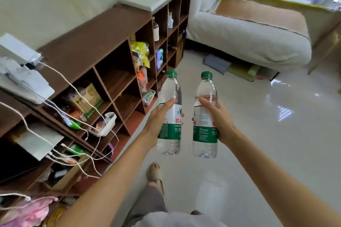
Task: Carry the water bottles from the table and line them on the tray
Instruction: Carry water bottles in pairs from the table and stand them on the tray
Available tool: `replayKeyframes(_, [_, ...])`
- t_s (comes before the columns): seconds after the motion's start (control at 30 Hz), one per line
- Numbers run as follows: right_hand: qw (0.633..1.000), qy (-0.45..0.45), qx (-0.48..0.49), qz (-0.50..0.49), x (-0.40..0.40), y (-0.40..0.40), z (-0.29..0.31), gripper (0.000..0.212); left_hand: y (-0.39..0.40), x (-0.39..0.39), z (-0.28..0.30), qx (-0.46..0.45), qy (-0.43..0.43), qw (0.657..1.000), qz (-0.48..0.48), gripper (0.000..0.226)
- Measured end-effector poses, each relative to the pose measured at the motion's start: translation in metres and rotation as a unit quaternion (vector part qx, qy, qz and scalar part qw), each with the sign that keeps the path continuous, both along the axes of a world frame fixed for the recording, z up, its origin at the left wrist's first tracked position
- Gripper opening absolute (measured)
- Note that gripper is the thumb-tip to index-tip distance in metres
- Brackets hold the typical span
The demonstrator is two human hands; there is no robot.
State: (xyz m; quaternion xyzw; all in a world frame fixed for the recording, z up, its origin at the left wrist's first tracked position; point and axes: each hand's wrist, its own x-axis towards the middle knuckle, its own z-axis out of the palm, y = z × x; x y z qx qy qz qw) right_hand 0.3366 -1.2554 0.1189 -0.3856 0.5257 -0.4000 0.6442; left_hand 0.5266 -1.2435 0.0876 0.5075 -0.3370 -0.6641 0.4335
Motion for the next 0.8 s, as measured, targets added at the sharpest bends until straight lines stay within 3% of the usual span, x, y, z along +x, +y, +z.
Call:
replayKeyframes(0.23, [0.999, -0.005, -0.047, -0.025, 0.036, -0.2, 0.011, 0.051, -0.21, 0.031, 0.011, -0.005, 0.002, 1.0, -0.02, 0.072])
replayKeyframes(0.4, [0.996, -0.002, -0.064, -0.059, 0.038, -0.33, 0.031, 0.036, -0.352, 0.031, 0.041, -0.026, 0.012, 0.999, -0.029, 0.058])
replayKeyframes(0.53, [0.995, -0.013, -0.081, -0.065, 0.028, -0.426, 0.04, 0.036, -0.446, 0.027, 0.049, -0.018, 0.053, 0.998, -0.042, 0.055])
replayKeyframes(0.67, [0.995, -0.027, -0.091, -0.04, 0.02, -0.53, 0.042, 0.04, -0.535, 0.023, 0.055, -0.032, 0.064, 0.997, -0.002, 0.072])
replayKeyframes(0.8, [0.996, -0.03, -0.084, 0.017, 0.022, -0.633, 0.051, 0.041, -0.618, 0.022, 0.063, -0.048, 0.066, 0.994, 0.079, 0.06])
